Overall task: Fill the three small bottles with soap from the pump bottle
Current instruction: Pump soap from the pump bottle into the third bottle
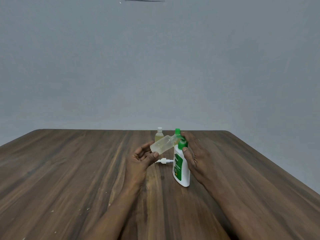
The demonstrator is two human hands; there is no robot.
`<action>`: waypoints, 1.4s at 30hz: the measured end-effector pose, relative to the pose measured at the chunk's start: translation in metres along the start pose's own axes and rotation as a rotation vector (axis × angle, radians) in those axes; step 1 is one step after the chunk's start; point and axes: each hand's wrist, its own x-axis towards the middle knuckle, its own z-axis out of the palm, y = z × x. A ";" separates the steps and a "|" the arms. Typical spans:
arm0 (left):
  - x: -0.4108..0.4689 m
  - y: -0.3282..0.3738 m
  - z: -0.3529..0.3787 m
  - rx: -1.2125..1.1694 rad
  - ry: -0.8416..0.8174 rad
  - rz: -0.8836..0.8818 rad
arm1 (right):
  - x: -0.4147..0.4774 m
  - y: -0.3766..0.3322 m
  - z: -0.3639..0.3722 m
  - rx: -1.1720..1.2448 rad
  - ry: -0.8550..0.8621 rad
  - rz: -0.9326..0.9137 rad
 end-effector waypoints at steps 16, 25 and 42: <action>0.000 -0.002 -0.001 0.012 -0.003 0.007 | 0.003 0.004 0.004 0.039 -0.015 0.031; -0.002 -0.002 0.000 0.020 0.010 0.000 | -0.001 0.011 0.006 -0.002 0.011 0.009; -0.002 -0.002 -0.001 -0.002 0.001 -0.007 | 0.000 0.005 0.001 -0.023 0.036 -0.033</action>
